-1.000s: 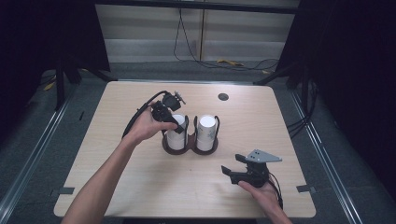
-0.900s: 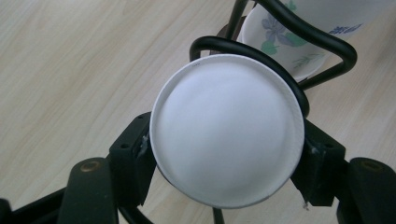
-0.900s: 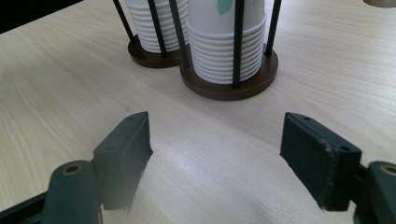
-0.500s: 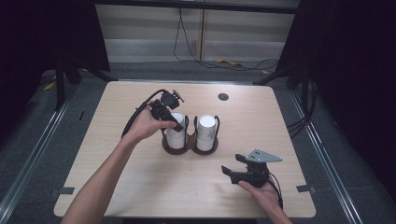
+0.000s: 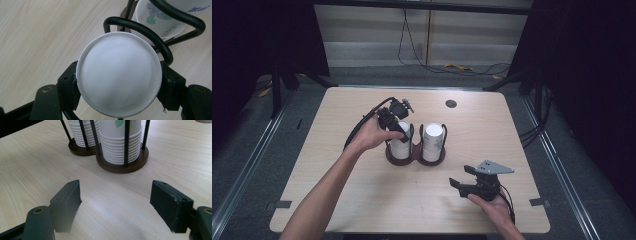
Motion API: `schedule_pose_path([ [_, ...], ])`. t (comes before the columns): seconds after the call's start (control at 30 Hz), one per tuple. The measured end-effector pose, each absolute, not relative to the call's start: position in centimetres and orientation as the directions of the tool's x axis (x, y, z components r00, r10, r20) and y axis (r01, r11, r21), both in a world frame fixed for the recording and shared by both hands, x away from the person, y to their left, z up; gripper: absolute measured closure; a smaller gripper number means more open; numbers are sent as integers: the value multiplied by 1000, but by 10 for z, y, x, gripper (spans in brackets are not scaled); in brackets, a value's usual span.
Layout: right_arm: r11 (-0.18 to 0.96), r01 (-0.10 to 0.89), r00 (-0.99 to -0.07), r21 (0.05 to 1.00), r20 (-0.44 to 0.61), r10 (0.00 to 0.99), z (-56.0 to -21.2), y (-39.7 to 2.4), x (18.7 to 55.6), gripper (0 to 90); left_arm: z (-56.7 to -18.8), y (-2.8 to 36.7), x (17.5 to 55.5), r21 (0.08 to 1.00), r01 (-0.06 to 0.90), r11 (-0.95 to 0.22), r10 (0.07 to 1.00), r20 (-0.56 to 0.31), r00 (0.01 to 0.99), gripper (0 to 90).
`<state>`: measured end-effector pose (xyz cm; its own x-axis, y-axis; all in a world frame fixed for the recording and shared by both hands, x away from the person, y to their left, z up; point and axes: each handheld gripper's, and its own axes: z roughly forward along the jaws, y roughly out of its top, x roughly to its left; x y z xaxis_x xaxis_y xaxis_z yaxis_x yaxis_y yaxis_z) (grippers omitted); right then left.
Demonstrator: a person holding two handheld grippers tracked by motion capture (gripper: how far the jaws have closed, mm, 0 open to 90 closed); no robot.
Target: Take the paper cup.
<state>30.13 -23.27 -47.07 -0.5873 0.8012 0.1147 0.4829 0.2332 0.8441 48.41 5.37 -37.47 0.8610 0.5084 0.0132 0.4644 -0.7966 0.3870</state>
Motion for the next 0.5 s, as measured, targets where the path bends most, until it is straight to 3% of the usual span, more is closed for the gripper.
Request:
schedule_pose_path([
  [0.5,232,489,-582,841,117,805,-471,-232,301,246,-367,61,486,410,486,-772,529,-9,849,324],
])
